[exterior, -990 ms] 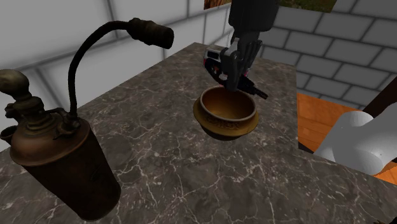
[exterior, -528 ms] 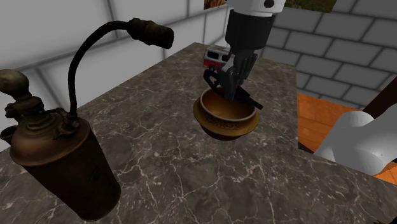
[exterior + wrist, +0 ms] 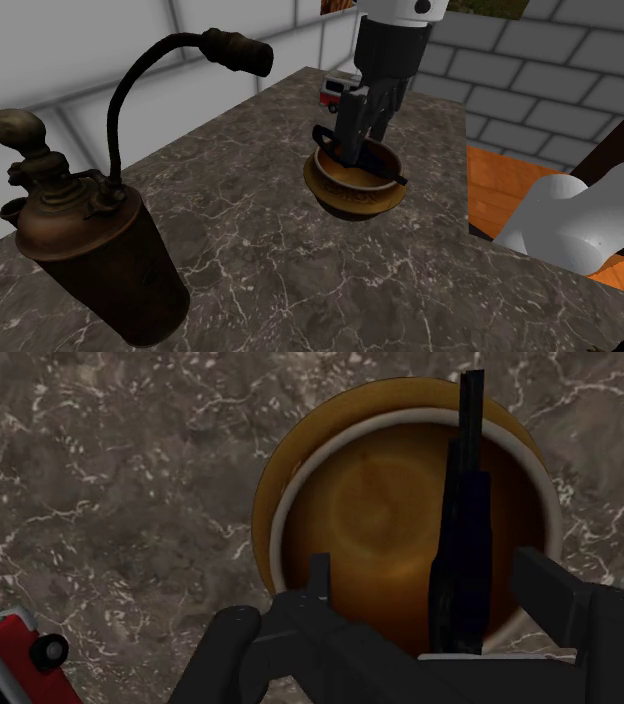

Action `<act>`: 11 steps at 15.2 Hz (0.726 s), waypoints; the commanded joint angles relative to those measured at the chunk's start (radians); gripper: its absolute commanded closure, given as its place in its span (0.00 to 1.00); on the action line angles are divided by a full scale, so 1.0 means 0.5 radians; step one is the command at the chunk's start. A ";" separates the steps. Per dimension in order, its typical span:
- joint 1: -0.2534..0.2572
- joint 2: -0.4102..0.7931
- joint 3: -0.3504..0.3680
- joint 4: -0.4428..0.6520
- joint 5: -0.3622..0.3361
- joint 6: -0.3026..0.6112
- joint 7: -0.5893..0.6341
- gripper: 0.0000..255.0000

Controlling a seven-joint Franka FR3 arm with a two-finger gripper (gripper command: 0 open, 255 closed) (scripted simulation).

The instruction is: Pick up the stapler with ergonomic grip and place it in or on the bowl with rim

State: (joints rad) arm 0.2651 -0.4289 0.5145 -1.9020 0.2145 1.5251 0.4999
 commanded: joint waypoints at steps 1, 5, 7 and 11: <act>0.000 0.000 0.000 0.000 0.000 0.000 0.000 0.00; -0.013 0.050 -0.003 0.178 -0.022 -0.131 0.019 0.00; -0.024 0.106 0.000 0.350 -0.044 -0.250 0.041 0.00; -0.024 0.106 0.000 0.350 -0.044 -0.250 0.041 0.00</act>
State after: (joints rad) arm 0.2533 -0.3768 0.5144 -1.7291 0.1929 1.4017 0.5200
